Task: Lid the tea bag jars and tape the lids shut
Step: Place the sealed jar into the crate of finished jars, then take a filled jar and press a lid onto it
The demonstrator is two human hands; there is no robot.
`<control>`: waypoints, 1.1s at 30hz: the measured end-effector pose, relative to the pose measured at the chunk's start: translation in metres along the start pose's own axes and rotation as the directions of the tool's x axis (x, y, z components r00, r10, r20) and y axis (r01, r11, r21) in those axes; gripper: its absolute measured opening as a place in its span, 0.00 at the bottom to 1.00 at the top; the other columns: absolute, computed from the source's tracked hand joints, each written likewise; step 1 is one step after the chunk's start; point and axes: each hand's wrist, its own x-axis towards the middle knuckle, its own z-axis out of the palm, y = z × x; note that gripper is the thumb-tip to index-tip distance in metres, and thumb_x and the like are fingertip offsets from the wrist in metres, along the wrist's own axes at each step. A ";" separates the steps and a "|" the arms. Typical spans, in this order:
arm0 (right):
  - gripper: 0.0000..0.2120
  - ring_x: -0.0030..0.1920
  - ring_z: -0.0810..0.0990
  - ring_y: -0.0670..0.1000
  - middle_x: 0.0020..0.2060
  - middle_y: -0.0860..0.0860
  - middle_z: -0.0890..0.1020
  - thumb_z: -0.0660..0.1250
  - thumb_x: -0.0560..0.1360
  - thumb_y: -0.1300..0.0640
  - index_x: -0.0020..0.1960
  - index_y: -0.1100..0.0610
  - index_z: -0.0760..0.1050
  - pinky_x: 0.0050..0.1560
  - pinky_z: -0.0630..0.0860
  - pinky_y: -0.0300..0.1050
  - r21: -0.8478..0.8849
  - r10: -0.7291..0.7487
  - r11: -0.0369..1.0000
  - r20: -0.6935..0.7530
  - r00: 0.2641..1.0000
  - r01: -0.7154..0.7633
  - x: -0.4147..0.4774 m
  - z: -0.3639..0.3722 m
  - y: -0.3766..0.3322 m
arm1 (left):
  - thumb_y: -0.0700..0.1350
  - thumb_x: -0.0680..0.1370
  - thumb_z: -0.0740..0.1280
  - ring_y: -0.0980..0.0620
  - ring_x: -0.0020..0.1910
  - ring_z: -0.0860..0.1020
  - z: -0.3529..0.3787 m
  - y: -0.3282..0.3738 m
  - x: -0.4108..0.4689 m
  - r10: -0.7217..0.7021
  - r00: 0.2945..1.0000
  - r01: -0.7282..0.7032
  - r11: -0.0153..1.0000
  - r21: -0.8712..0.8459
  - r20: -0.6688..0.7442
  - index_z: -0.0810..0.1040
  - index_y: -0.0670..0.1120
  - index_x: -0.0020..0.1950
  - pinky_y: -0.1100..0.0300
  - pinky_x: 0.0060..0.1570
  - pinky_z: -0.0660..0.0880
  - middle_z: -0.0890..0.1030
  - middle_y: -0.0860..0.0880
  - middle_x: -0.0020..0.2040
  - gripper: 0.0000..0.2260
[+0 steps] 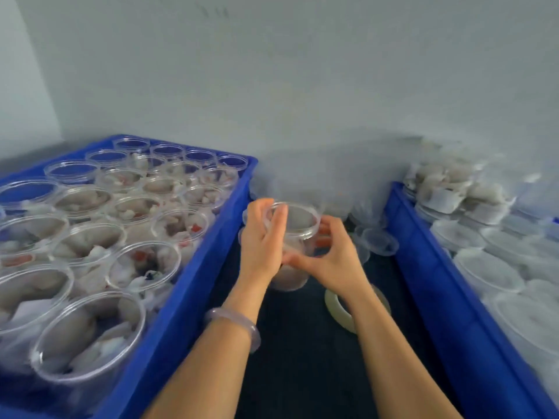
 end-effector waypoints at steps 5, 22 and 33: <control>0.16 0.54 0.79 0.48 0.54 0.53 0.80 0.72 0.71 0.62 0.54 0.47 0.76 0.59 0.77 0.47 0.058 0.197 0.978 0.077 0.977 -0.202 0.018 -0.030 0.066 | 0.57 0.72 0.59 0.53 0.49 0.81 0.007 -0.051 -0.013 -0.051 0.998 0.052 0.996 -0.075 0.024 0.76 0.58 0.51 0.49 0.55 0.77 0.82 0.53 0.48 0.12; 0.51 0.72 0.58 0.49 0.72 0.48 0.61 0.80 0.62 0.49 0.76 0.50 0.54 0.67 0.61 0.46 -0.694 0.039 0.702 0.266 0.963 0.163 0.029 -0.059 0.038 | 0.60 0.71 0.54 0.58 0.54 0.80 0.011 -0.077 -0.013 -0.076 0.992 0.093 0.981 -0.171 0.099 0.78 0.60 0.52 0.52 0.57 0.74 0.82 0.60 0.50 0.17; 0.31 0.68 0.62 0.42 0.71 0.45 0.63 0.72 0.71 0.49 0.71 0.44 0.66 0.60 0.62 0.34 -0.405 -0.046 0.869 0.505 0.862 0.284 0.015 -0.017 -0.009 | 0.74 0.68 0.51 0.45 0.55 0.80 0.016 -0.067 -0.030 -0.140 0.975 0.186 0.938 -0.293 0.172 0.83 0.57 0.46 0.38 0.61 0.71 0.84 0.46 0.49 0.30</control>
